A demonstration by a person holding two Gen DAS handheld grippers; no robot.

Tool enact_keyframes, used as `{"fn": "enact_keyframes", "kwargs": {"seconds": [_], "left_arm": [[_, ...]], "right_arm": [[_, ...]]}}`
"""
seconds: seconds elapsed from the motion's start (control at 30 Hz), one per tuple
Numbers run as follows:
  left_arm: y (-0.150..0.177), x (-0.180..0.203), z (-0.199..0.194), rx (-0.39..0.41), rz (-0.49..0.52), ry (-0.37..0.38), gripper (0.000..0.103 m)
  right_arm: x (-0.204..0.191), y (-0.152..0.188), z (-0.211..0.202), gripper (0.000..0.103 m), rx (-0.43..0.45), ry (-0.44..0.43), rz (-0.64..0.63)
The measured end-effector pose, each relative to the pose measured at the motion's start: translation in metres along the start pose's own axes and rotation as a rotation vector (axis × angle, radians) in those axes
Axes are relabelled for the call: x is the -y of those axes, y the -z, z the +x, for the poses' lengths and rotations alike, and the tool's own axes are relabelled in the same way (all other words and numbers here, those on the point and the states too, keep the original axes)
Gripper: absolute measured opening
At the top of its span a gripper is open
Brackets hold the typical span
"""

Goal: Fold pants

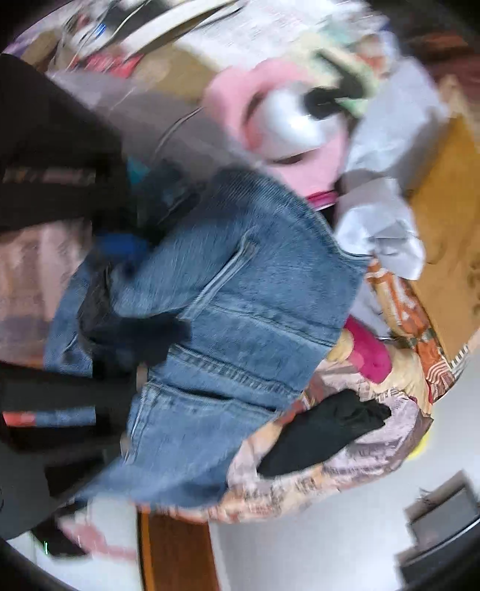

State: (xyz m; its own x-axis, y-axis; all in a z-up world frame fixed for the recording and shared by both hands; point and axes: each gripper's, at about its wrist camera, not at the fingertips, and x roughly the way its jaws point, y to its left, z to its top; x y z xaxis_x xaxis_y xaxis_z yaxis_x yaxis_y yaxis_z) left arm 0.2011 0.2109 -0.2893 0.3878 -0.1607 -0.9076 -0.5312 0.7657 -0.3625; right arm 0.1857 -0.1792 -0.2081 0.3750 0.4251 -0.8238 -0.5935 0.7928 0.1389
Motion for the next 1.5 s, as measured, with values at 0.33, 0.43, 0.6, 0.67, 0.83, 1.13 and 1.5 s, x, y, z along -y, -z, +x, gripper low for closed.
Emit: {"fn": "enact_keyframes", "kwargs": {"seconds": [0.33, 0.43, 0.6, 0.67, 0.83, 1.13, 1.5], "left_arm": [[0.003, 0.016, -0.072, 0.311, 0.2, -0.084, 0.016], [0.007, -0.006, -0.056, 0.249, 0.173, -0.075, 0.017], [0.028, -0.026, -0.002, 0.119, 0.169, -0.122, 0.021], [0.033, -0.027, 0.001, 0.121, 0.18, -0.125, 0.022], [0.031, -0.015, -0.021, 0.125, 0.243, -0.183, 0.034], [0.04, 0.057, -0.079, 0.322, 0.443, -0.222, 0.07], [0.064, 0.19, -0.024, 0.196, 0.634, -0.091, 0.075]], "right_arm": [[0.001, 0.005, -0.005, 0.046, -0.002, 0.003, -0.005], [-0.001, 0.007, -0.006, 0.046, -0.006, 0.01, -0.016], [0.002, 0.008, -0.009, 0.046, -0.008, 0.016, 0.004], [0.003, 0.009, -0.012, 0.046, -0.008, 0.025, 0.016], [0.019, 0.02, -0.035, 0.046, 0.024, 0.084, 0.064], [0.109, 0.075, -0.105, 0.046, 0.12, 0.258, 0.347], [0.22, 0.189, -0.165, 0.047, 0.116, 0.476, 0.736]]}}
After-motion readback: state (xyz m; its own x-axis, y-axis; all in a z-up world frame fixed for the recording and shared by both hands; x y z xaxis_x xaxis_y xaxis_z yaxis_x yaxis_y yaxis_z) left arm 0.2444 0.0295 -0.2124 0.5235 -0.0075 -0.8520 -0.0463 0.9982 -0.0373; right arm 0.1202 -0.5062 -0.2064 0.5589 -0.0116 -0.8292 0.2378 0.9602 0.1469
